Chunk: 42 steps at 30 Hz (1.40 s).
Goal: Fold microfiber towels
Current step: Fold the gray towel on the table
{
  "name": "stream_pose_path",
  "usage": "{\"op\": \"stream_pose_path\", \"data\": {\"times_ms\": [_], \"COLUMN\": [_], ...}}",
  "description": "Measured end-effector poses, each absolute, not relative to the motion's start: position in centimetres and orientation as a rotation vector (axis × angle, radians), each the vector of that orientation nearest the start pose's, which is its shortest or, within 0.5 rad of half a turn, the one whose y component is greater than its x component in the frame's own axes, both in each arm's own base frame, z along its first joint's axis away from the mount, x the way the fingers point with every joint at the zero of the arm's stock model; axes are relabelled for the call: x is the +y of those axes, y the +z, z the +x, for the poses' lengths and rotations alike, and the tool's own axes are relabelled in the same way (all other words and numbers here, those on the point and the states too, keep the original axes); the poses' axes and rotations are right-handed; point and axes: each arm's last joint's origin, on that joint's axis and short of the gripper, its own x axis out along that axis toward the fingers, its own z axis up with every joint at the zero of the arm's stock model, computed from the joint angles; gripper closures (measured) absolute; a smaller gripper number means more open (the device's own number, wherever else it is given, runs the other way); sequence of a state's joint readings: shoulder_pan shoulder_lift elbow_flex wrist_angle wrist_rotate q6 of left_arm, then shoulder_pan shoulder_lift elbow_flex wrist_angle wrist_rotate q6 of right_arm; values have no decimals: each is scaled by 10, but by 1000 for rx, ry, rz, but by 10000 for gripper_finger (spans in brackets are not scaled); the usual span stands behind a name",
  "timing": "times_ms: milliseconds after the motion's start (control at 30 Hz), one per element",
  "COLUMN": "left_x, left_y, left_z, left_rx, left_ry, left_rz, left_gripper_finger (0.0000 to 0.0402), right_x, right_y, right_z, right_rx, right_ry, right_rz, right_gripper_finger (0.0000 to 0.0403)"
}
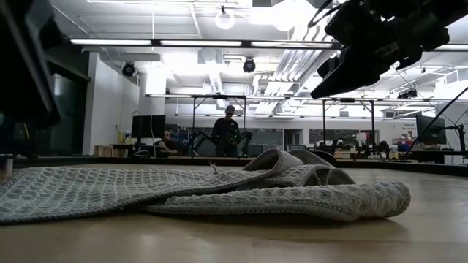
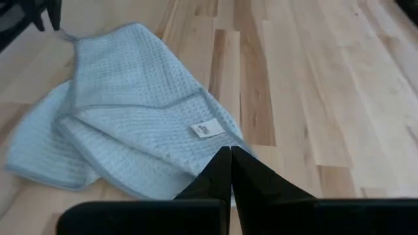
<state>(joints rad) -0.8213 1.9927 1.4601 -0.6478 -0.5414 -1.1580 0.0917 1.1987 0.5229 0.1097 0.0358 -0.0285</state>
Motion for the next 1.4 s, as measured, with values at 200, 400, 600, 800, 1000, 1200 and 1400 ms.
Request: {"op": "stream_pose_path", "data": {"times_ms": [200, 400, 600, 800, 1000, 1200, 1400], "left_x": [-294, -299, -298, -300, -304, -306, -305], "left_y": [185, 186, 184, 181, 177, 175, 175], "left_z": [273, 265, 266, 264, 260, 258, 258], "left_rx": [865, 838, 836, 839, 828, 825, 828], "left_ry": [347, 375, 388, 388, 406, 413, 416], "left_rz": [-378, -406, -410, -412, -433, -438, -435], "left_gripper_finger": [329, 329, 329, 329, 329, 329, 329], "right_x": [21, 24, 27, 29, 30, 32, 39], "right_y": [169, 171, 169, 167, 173, 163, 153], "right_z": [248, 285, 319, 343, 356, 360, 366], "right_rx": [675, 727, 862, 897, 874, 874, 843], "right_ry": [62, 83, 139, 172, 197, 234, 264], "right_rz": [-105, -175, -284, -380, -414, -431, -463], "right_gripper_finger": [401, 401, 400, 400, 400, 400, 400]}}
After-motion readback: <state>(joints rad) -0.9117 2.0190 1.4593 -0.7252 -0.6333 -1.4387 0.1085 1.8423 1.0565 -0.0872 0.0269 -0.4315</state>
